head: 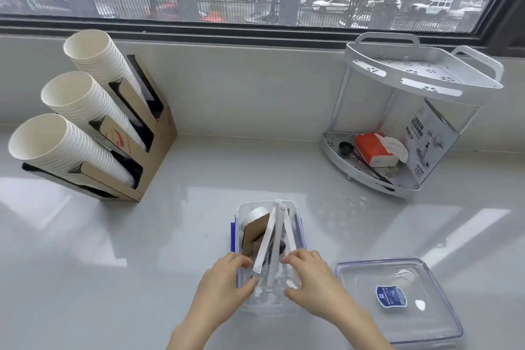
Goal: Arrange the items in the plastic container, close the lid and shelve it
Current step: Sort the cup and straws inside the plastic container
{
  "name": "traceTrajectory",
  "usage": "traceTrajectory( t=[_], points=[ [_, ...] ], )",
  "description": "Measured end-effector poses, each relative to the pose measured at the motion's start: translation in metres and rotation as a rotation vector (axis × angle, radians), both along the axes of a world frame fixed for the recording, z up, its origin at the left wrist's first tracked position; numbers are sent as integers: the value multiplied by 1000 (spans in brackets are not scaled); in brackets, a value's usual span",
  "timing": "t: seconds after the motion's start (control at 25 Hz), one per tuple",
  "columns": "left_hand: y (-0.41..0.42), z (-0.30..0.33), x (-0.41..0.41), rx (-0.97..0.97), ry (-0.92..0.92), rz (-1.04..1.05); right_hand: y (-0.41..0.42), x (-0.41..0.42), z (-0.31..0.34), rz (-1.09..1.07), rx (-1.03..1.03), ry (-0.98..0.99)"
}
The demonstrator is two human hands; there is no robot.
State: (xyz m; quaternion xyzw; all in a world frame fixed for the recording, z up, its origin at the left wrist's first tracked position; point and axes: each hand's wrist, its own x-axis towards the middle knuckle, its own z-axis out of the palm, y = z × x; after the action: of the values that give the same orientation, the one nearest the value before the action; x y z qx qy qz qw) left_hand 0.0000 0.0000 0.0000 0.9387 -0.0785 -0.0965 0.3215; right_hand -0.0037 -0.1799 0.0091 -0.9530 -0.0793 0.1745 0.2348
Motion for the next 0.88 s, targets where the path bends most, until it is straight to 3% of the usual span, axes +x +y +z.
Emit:
traceTrajectory(
  t=[0.16,0.32,0.52,0.88],
  points=[
    [-5,-4,-1,188,-9,-101,4,4,-5,56,-154,-54],
    [-4,-7,1,224,8,-141,7,7,-10,59,-176,-95],
    [-8,-8,-3,95,-43,3,6,3,-9,3,-81,-138],
    [-12,-6,-3,203,-86,105,-2,1,-8,-139,163,-223]
  ],
)
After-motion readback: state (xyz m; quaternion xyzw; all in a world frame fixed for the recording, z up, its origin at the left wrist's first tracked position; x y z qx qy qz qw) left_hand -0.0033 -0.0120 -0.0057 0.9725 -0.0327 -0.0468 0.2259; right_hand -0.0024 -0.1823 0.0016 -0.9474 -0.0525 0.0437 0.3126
